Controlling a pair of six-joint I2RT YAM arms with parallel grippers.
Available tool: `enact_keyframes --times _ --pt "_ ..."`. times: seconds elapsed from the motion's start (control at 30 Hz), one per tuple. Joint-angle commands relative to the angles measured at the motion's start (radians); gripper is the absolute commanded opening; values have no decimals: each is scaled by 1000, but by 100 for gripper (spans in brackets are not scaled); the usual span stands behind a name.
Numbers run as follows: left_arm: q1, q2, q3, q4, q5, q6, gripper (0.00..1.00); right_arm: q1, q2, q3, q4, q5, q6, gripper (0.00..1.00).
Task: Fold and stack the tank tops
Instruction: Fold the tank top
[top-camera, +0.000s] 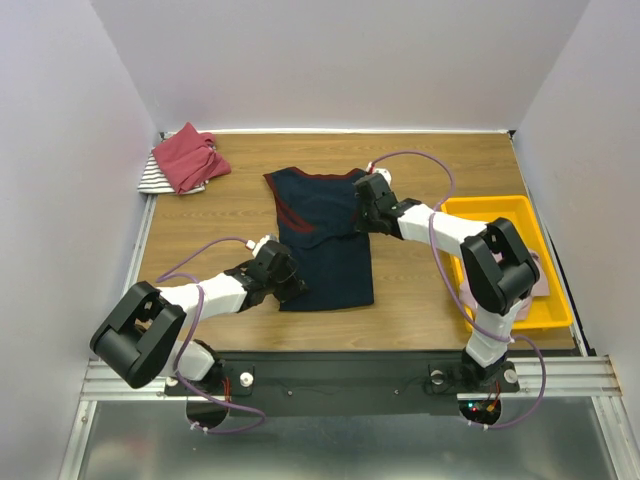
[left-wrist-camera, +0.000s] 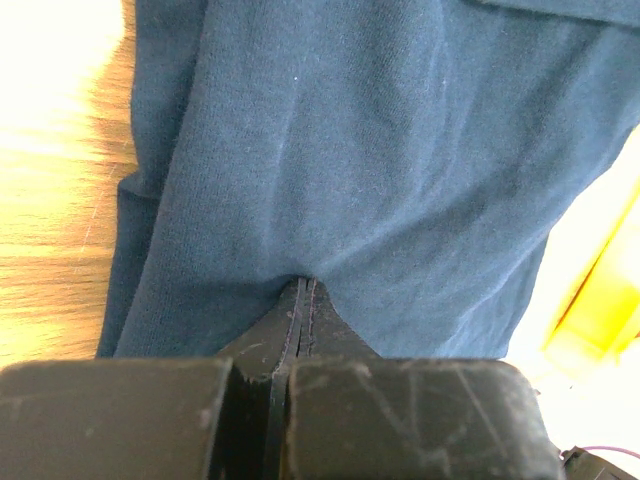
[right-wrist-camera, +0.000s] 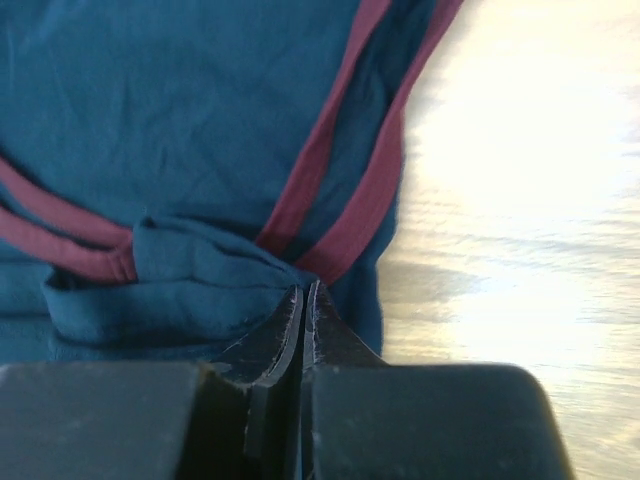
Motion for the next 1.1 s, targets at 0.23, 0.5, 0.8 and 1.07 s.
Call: enact_keyframes --times 0.23,0.5,0.8,1.07 --pt "-3 18 -21 -64 -35 27 0 1 26 105 -113 244 -37 0" --pt "-3 -25 -1 -54 -26 65 0 1 37 103 -134 248 -38 38" --pt "28 -206 148 -173 -128 142 35 -1 -49 151 -140 209 -66 72" --pt "152 -77 230 -126 -69 251 27 9 -258 -57 -133 -9 25 69"
